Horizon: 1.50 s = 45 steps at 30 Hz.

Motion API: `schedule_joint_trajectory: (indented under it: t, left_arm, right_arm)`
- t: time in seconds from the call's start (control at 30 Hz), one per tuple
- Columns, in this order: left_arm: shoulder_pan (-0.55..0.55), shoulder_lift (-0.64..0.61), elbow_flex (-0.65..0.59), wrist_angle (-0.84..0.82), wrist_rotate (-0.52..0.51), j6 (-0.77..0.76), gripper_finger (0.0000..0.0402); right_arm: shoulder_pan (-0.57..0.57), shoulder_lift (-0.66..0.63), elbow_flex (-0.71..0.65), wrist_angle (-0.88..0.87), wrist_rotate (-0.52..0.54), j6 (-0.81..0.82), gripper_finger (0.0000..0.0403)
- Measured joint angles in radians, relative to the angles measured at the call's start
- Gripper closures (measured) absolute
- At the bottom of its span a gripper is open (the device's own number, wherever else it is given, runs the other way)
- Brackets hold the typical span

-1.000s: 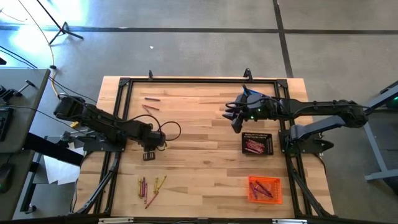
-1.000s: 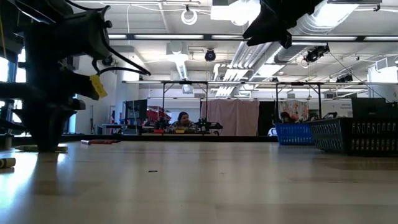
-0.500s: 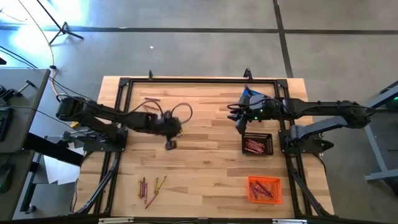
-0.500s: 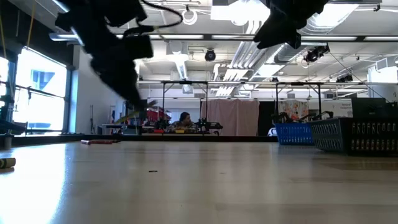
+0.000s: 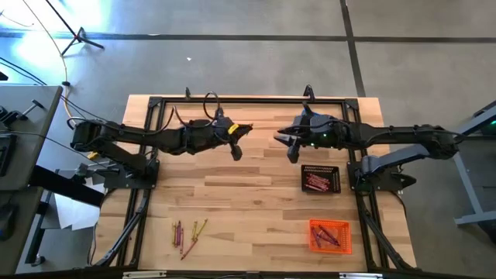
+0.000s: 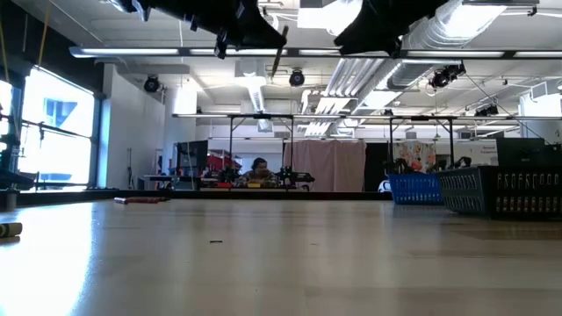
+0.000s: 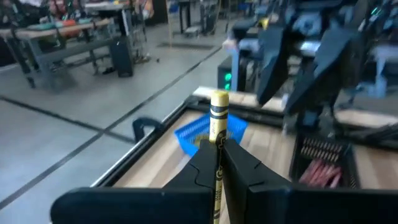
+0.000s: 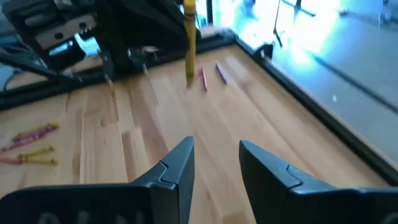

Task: Sort crayons
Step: Put the yellow crayon into the blue bin

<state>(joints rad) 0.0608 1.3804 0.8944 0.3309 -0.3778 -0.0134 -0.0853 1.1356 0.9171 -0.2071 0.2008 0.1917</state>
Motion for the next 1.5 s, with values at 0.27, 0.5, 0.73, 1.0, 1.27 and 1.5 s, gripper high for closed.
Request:
schedule_joint_trajectory:
  t: [0.27,0.5,0.73,1.0,1.27,1.5]
  left_arm:
    - [-0.003,0.0,0.0,0.089,0.03,0.0,0.0401]
    - [-0.005,0.009,0.0,0.1,0.112,-0.027,0.0401]
    - [-0.036,0.034,-0.001,0.137,0.114,-0.034,0.0401]
    - [-0.048,0.032,0.0,0.155,0.114,-0.029,0.0401]
    - [-0.048,0.035,0.0,0.172,0.114,-0.026,0.0401]
    - [-0.048,0.035,0.0,0.183,0.157,-0.018,0.0401]
  right_arm:
    - [0.0,0.104,0.001,0.214,-0.087,-0.069,0.029]
    - [0.0,0.158,0.01,0.265,-0.116,-0.07,0.029]
    - [0.0,0.191,0.013,0.347,-0.133,-0.106,0.029]
    - [0.0,0.207,0.013,0.404,-0.139,-0.105,0.029]
    - [0.0,0.21,0.013,0.448,-0.141,-0.106,0.029]
    - [0.0,0.272,0.012,0.515,-0.144,-0.096,0.0294]
